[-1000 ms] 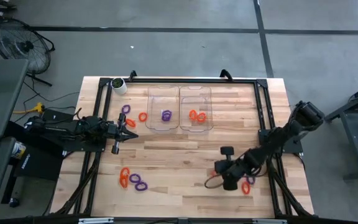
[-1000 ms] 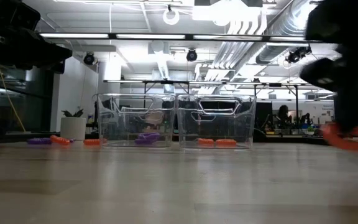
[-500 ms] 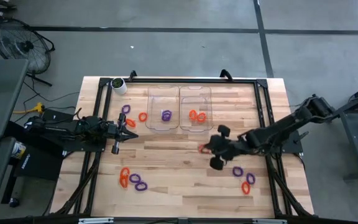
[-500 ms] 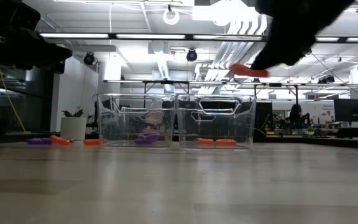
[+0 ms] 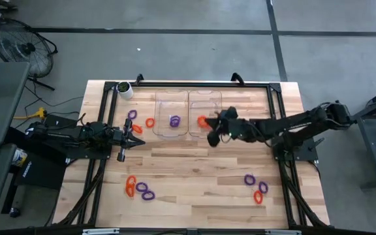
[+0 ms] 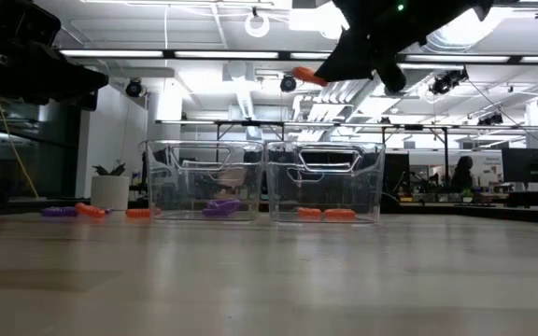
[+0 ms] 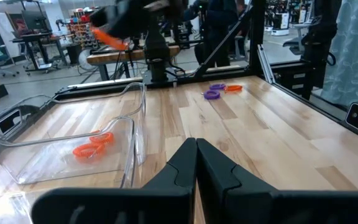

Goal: Sort spring keychains
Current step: Put the orange spring keychain into the right transparent bin, then put the purple spring keychain into the left transparent bin

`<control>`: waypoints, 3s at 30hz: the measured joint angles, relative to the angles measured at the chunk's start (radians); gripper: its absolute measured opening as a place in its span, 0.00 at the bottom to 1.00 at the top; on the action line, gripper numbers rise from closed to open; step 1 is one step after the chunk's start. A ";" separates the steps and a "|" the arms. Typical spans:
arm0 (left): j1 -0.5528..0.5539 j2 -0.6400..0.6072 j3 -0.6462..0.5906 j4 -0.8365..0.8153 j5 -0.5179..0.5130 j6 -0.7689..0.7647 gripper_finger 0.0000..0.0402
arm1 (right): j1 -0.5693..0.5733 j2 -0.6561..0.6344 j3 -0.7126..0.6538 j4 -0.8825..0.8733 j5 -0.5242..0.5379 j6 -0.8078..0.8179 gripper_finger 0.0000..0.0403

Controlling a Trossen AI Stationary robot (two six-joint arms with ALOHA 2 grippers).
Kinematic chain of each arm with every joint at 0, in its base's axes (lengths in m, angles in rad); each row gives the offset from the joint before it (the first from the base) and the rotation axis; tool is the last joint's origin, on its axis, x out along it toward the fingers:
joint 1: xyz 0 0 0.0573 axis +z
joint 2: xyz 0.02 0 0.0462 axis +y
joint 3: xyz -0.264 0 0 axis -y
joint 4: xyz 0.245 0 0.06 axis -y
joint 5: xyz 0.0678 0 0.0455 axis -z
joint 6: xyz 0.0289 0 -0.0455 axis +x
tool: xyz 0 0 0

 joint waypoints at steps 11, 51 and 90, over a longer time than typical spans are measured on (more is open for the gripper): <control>0.000 0.000 0.000 0.000 0.000 0.000 0.00 | -0.197 0.015 0.001 -0.020 -0.040 0.152 0.00; 0.000 0.000 0.000 0.000 0.000 0.000 0.00 | -0.378 -0.107 0.002 -0.151 -0.484 0.112 0.54; 0.000 0.000 0.000 0.000 0.000 0.000 0.00 | 0.254 -0.199 0.002 -1.131 -0.691 0.594 0.40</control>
